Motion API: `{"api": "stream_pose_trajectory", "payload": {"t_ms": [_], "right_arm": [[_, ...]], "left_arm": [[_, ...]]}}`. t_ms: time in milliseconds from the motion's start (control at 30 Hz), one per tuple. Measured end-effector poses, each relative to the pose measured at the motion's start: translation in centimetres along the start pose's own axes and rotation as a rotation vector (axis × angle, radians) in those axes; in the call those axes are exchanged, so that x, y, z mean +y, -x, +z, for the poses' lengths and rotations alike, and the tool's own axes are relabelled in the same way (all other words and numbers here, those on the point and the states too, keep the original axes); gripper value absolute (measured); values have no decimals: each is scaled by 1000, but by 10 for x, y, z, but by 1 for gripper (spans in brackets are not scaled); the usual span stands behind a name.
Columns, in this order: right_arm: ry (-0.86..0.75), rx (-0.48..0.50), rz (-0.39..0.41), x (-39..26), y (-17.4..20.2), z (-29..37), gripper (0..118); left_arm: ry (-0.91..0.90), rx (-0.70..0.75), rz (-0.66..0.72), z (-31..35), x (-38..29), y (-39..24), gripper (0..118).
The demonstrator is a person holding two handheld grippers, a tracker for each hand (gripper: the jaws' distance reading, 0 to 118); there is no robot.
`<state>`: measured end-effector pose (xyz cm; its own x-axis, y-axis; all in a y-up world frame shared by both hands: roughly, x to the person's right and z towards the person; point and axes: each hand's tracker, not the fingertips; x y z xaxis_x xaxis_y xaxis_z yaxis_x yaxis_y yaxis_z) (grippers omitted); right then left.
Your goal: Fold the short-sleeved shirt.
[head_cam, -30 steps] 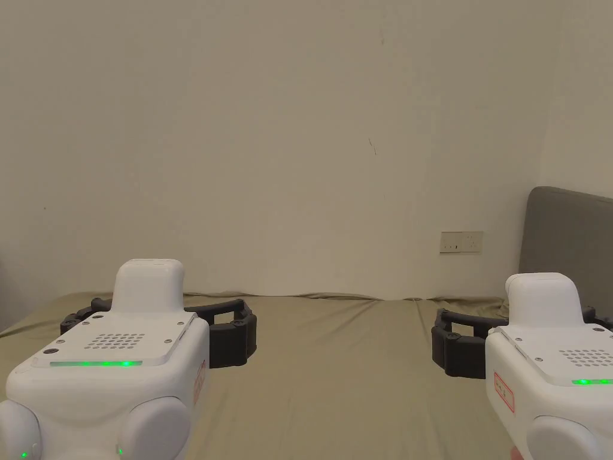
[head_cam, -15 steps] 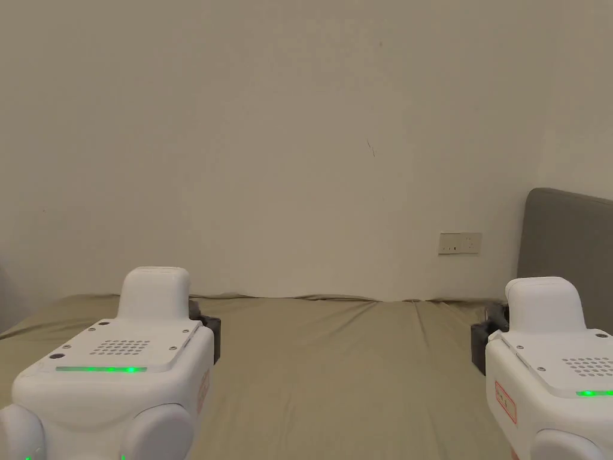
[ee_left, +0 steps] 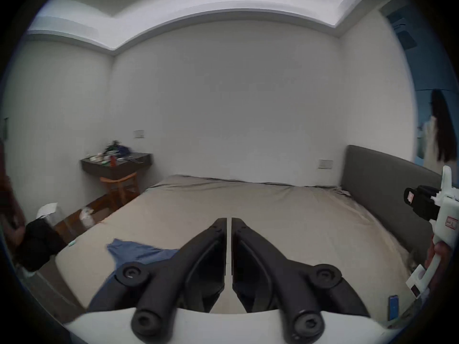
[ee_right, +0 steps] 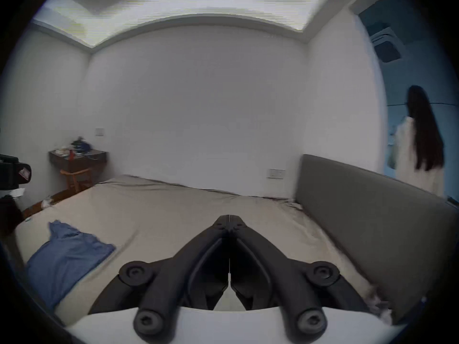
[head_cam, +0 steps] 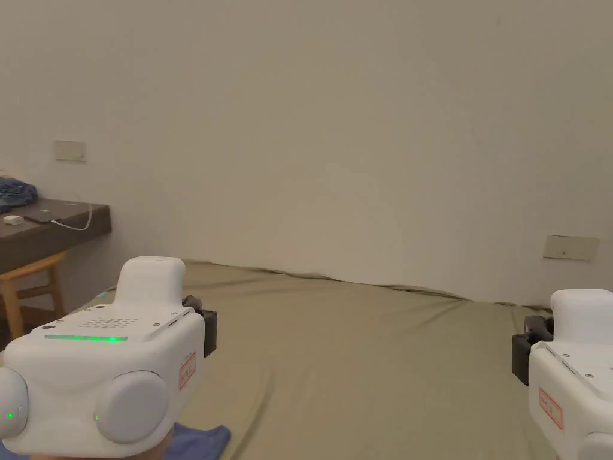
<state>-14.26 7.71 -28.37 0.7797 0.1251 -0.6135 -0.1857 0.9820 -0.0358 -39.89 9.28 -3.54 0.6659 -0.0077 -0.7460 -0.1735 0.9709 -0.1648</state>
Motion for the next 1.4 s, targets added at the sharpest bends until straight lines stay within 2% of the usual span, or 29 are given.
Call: {"api": "stream_pose_trajectory", "payload": {"t_ms": [100, 200, 300, 433, 533, 767, 900, 1033, 1067, 1100, 1133, 1167, 1200, 1333, 1400], "right_arm": [[-12, 243, 33, 2, 87, -16, 3], [2, 482, -8, -3, 159, -15, 3], [45, 608, 10, -14, 207, -11, 3], [62, 610, 49, -28, 223, -19, 3], [91, 600, 55, -37, 214, -31, 3], [198, 495, 117, -70, 184, -57, 3], [270, 448, 154, -93, 169, -74, 3], [334, 434, 151, -113, 162, -91, 3], [350, 431, 156, -117, 161, -95, 3], [357, 428, 161, -120, 160, -98, 3], [362, 429, 166, -122, 160, -100, 3], [369, 432, 175, -124, 159, -102, 3], [376, 432, 181, -127, 158, -105, 3], [400, 430, 179, -138, 155, -113, 3], [417, 430, 177, -143, 154, -116, 3]], "left_arm": [[49, 173, 44, 8, -12, 67, 2], [96, 296, 11, 14, -27, 113, 2], [142, 338, -5, 5, -41, 132, 2], [195, 291, 1, -24, -57, 132, 2], [224, 250, -5, -59, -72, 119, 2], [418, 78, 9, -191, -138, 78, 2], [541, 54, 8, -260, -188, 61, 2], [632, 42, 47, -307, -224, 64, 3], [632, 55, 30, -317, -234, 64, 13], [633, 83, -14, -327, -244, 64, 74], [668, 81, -44, -336, -253, 63, 118], [796, 50, -53, -337, -267, 63, 118], [714, 65, -50, -344, -270, 61, 118], [746, 85, -49, -349, -285, 63, 118], [785, 141, -123, -354, -297, 61, 118]]}}
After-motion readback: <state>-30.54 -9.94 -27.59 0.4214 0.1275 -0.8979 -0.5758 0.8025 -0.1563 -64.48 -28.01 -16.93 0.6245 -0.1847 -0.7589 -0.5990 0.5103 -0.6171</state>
